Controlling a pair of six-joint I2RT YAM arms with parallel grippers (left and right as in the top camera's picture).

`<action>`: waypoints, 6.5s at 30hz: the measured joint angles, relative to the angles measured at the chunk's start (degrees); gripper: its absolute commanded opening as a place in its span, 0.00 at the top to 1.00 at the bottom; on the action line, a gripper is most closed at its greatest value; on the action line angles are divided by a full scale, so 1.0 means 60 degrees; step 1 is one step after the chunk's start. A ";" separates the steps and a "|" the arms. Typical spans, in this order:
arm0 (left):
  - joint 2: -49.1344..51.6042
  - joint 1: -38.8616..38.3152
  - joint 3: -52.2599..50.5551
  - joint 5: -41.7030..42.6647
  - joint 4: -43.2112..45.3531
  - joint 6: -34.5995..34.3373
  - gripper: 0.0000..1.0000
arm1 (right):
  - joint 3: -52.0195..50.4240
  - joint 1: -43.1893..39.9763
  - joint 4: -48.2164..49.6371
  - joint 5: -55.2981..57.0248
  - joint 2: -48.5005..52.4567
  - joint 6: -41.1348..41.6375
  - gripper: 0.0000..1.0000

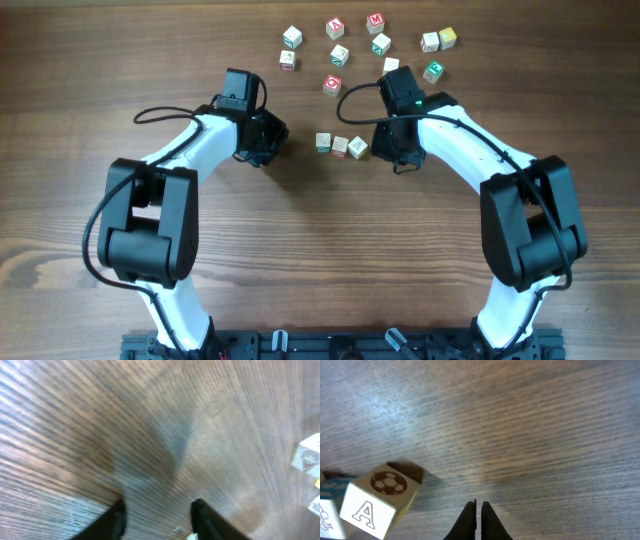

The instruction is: Form a horizontal line

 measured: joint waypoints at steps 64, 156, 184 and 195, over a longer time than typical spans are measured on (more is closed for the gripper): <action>-0.0062 -0.0036 -0.0102 -0.1370 -0.0200 -0.0036 0.90 | -0.0532 0.1118 0.2284 -0.0178 0.0113 -0.0226 0.91; -0.0058 -0.0040 -0.0102 -0.1337 -0.0098 -0.0036 0.83 | -0.0535 0.1129 0.2441 -0.2463 0.0131 -0.0510 0.95; -0.0058 -0.0040 -0.0102 -0.1337 -0.0098 -0.0036 0.83 | -0.0535 0.1129 0.2805 -0.2251 0.0131 -0.0477 0.96; -0.0058 -0.0040 -0.0102 -0.1337 -0.0091 -0.0036 0.83 | -0.0525 0.1129 0.2149 -0.2164 0.0131 -0.0197 0.96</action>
